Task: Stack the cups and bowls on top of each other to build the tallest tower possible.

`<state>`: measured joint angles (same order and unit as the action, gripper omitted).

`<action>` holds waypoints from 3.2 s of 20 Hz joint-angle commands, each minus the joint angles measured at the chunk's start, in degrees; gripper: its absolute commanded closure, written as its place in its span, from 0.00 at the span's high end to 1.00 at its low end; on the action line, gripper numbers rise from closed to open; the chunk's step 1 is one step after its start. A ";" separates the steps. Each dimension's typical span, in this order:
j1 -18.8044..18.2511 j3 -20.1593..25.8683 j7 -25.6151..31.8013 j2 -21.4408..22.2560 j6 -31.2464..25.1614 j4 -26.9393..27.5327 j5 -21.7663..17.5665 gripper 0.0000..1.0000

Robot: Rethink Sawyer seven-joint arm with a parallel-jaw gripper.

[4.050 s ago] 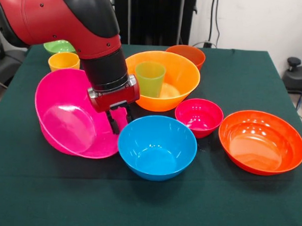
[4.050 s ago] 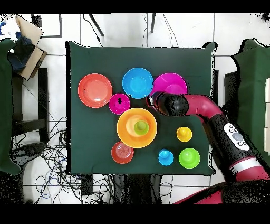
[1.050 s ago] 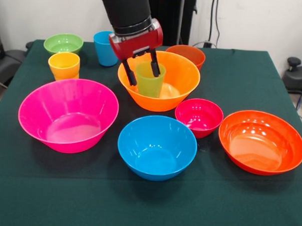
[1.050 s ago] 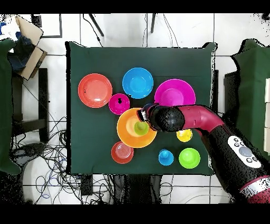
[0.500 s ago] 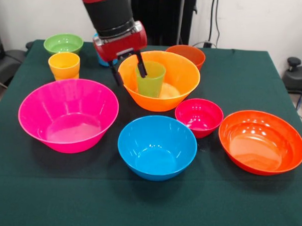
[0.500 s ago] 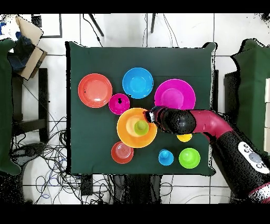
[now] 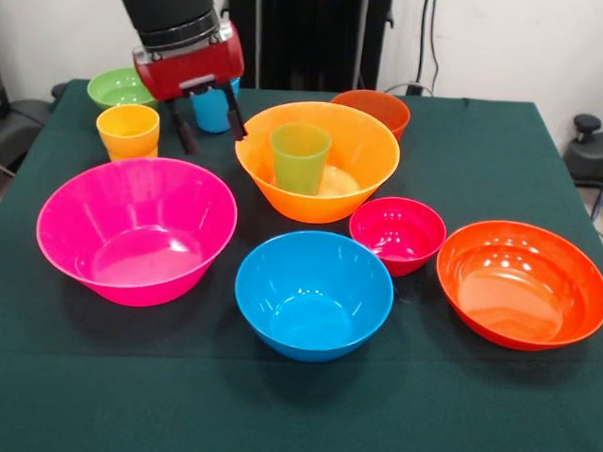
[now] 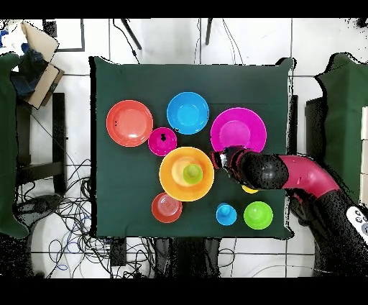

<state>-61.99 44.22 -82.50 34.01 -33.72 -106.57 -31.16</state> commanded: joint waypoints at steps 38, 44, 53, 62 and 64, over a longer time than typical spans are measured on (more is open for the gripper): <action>9.92 -2.48 -4.11 0.19 0.88 1.62 -1.18 1.00; 8.17 -0.89 -3.87 4.89 -1.15 -2.50 2.81 1.00; 7.32 -0.10 3.12 7.61 -8.97 0.80 7.39 1.00; 7.12 1.81 13.01 0.15 -13.93 10.46 4.81 1.00; 7.13 2.10 14.61 -1.81 -14.36 12.59 3.93 1.00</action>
<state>-55.15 44.15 -82.50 38.03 -43.21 -102.01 -24.19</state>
